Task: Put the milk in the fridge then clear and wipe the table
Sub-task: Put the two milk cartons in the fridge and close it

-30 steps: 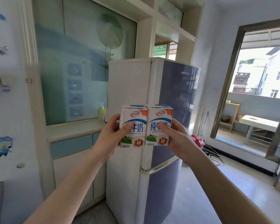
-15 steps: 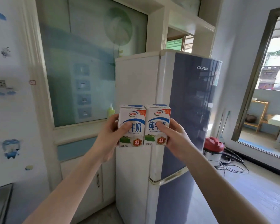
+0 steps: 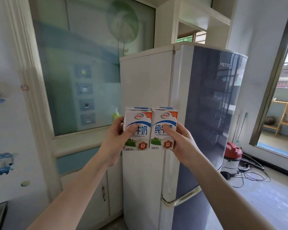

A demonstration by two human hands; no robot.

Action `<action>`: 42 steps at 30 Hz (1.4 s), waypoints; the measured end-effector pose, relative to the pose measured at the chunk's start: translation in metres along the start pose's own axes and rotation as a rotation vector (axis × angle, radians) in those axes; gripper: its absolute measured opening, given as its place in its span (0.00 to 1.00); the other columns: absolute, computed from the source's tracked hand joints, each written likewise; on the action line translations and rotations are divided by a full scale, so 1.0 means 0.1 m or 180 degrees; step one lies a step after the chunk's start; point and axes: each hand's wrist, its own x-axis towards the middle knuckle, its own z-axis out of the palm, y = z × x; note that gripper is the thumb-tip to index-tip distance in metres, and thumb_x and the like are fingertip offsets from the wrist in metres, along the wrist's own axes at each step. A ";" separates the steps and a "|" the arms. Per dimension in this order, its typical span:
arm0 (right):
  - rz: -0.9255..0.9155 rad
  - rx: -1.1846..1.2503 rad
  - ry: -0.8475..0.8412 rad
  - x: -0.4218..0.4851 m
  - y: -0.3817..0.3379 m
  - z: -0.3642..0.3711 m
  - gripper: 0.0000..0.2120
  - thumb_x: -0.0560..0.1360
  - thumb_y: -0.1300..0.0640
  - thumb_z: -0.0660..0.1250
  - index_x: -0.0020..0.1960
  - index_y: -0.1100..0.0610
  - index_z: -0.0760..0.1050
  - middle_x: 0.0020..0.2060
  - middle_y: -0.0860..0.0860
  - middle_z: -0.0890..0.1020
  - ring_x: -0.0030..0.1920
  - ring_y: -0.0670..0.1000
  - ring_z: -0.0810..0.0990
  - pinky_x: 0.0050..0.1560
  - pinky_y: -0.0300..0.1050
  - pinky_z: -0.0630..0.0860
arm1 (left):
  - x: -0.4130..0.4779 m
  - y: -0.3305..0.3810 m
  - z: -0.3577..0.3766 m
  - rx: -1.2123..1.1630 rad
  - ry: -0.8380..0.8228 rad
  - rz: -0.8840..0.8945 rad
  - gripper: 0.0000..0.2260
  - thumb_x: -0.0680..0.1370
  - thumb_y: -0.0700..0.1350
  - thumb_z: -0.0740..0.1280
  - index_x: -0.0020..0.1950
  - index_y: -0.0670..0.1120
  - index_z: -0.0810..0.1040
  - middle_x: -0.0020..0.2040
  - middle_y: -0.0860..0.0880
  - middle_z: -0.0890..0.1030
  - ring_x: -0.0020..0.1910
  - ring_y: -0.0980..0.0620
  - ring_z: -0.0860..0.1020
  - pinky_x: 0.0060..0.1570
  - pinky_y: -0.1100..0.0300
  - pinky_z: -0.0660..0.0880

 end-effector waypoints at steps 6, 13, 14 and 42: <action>0.0086 0.0075 0.0076 0.29 0.08 -0.06 0.13 0.73 0.59 0.65 0.58 0.54 0.73 0.49 0.52 0.83 0.47 0.53 0.83 0.41 0.47 0.81 | 0.23 -0.08 0.06 -0.0016 0.0289 0.0037 0.10 0.74 0.42 0.67 0.54 0.49 0.73 0.45 0.49 0.84 0.40 0.49 0.84 0.38 0.52 0.82; -0.0031 0.0156 0.0286 0.66 0.07 -0.08 0.21 0.73 0.59 0.66 0.65 0.52 0.68 0.53 0.52 0.81 0.54 0.56 0.80 0.53 0.57 0.78 | 0.36 -0.08 0.14 -0.0057 0.0224 0.0120 0.12 0.70 0.46 0.67 0.53 0.53 0.75 0.45 0.51 0.84 0.42 0.51 0.83 0.39 0.54 0.81; -0.0045 0.0157 0.0300 0.69 0.07 -0.09 0.21 0.73 0.59 0.66 0.65 0.51 0.68 0.51 0.51 0.81 0.53 0.56 0.80 0.53 0.58 0.78 | 0.35 -0.09 0.16 -0.0117 0.0142 0.0130 0.13 0.69 0.47 0.67 0.53 0.53 0.76 0.45 0.51 0.85 0.42 0.52 0.83 0.38 0.56 0.80; 0.0337 0.0520 -0.0217 0.94 0.24 -0.03 0.22 0.78 0.42 0.50 0.57 0.53 0.75 0.41 0.50 0.84 0.34 0.47 0.83 0.33 0.41 0.80 | 0.54 -0.56 0.59 -0.0079 0.0416 0.0482 0.24 0.70 0.48 0.72 0.63 0.52 0.69 0.57 0.48 0.80 0.54 0.48 0.81 0.47 0.56 0.80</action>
